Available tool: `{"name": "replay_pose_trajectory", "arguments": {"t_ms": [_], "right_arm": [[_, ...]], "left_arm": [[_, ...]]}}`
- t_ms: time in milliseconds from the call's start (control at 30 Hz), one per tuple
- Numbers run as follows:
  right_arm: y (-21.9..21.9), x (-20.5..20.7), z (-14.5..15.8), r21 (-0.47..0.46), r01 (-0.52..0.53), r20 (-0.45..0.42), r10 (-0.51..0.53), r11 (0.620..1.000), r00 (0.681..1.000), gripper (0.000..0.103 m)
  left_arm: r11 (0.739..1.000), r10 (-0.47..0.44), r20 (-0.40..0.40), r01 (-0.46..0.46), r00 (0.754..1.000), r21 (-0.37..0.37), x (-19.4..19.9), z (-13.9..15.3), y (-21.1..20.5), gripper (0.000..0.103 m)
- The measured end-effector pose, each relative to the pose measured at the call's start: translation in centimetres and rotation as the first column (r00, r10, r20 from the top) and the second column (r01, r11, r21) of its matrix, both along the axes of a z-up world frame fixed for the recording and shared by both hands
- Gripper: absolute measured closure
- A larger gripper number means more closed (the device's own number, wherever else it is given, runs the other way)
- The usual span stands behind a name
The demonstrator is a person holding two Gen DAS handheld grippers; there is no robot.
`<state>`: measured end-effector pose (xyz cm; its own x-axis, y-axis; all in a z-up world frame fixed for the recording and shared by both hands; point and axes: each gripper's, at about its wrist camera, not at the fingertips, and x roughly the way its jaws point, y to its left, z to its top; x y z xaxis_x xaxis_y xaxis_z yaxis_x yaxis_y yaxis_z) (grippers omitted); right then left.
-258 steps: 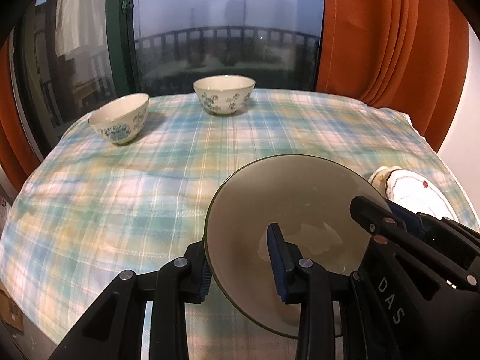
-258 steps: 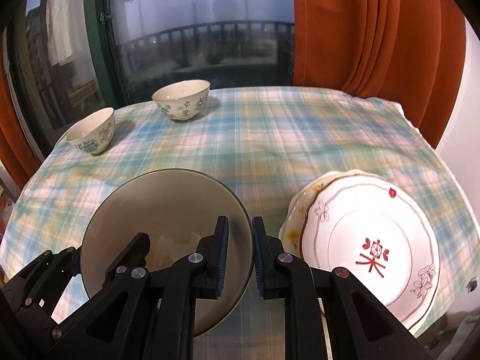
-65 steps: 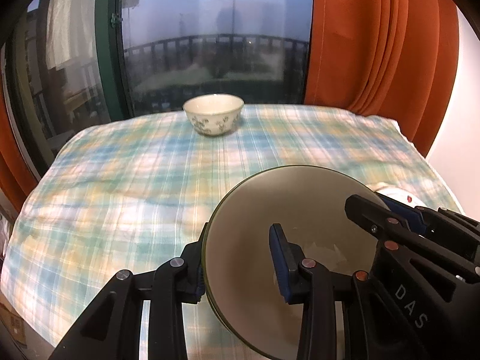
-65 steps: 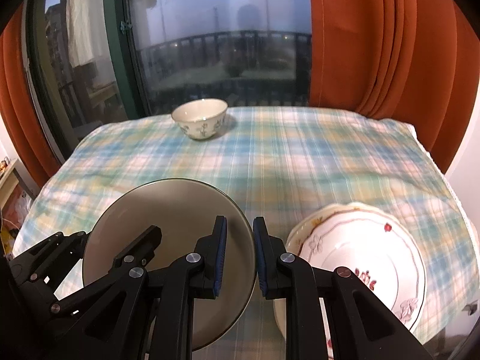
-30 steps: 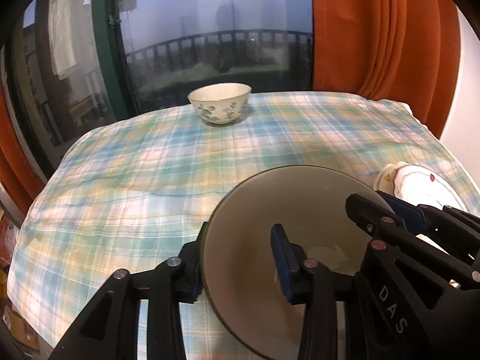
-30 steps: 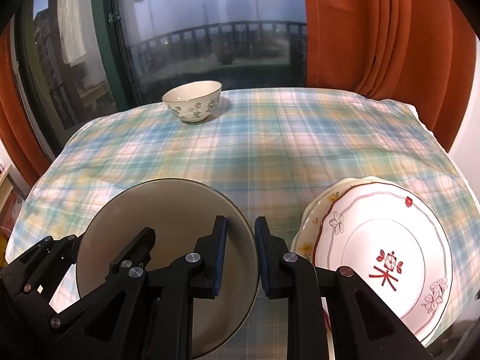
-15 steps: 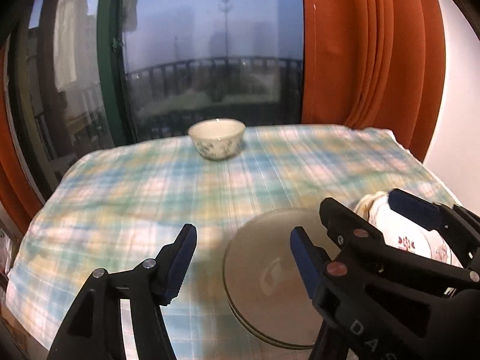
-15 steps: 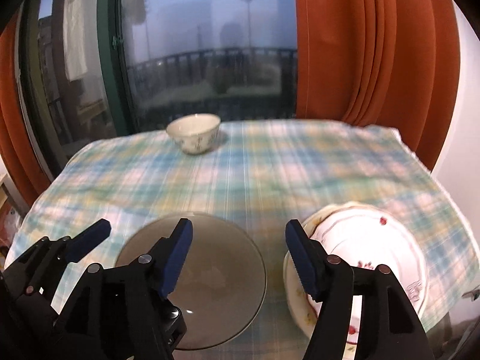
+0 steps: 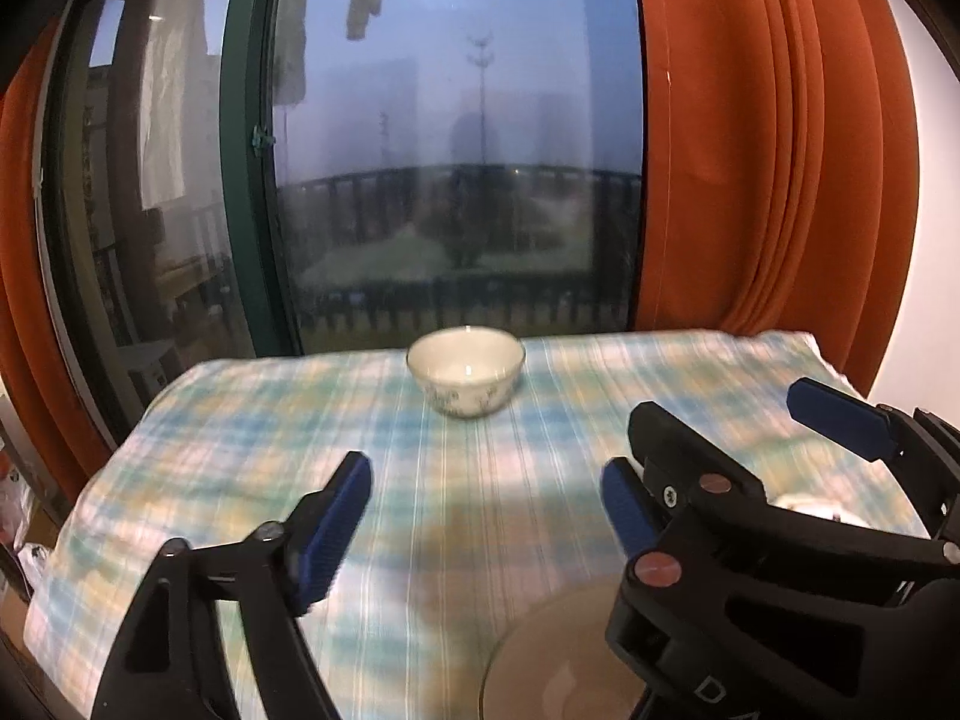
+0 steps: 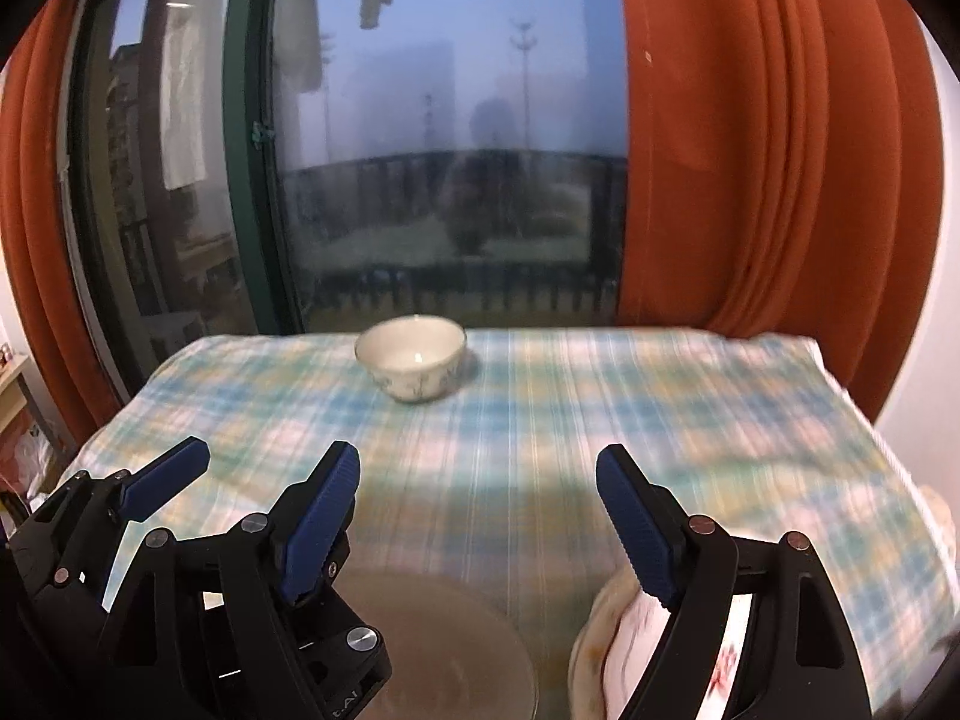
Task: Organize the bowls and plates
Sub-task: 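Move both grippers to the small floral bowl and grip its rim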
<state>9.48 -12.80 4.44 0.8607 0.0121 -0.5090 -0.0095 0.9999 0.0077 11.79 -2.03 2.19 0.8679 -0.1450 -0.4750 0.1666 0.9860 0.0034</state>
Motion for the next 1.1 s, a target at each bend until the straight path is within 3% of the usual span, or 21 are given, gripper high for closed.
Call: {"name": "replay_pose_trajectory", "arguments": {"t_ms": [267,400,633,900,1100], "right_arm": [[-1.1,4.1,1.4,0.050,-0.011,0.025,0.009,0.999,1.000,0.016],[-1.1,6.7,1.5,0.041,-0.008,-0.016,0.008,0.999,1.000,0.016],[-0.6,11.7,1.0,0.047,-0.024,-0.031,0.025,0.999,0.999,0.013],[1.2,16.6,-0.7,-0.011,-0.042,-0.052,0.041,0.999,0.998,0.013],[1.7,20.8,-2.2,-0.007,-0.036,-0.104,0.035,0.999,0.994,0.013]], "left_arm": [[0.999,0.006,0.005,-0.007,1.000,0.047,4.2,1.4,-1.0,0.013],[0.999,0.022,-0.040,-0.020,0.999,0.049,6.9,1.2,-0.8,0.013],[0.991,0.074,-0.012,-0.072,0.997,0.110,10.8,1.2,-0.3,0.012],[0.979,0.130,-0.091,-0.113,0.987,0.168,16.3,-1.1,0.8,0.012],[0.976,0.167,-0.117,-0.148,0.979,0.161,19.7,-2.1,1.4,0.012]]}}
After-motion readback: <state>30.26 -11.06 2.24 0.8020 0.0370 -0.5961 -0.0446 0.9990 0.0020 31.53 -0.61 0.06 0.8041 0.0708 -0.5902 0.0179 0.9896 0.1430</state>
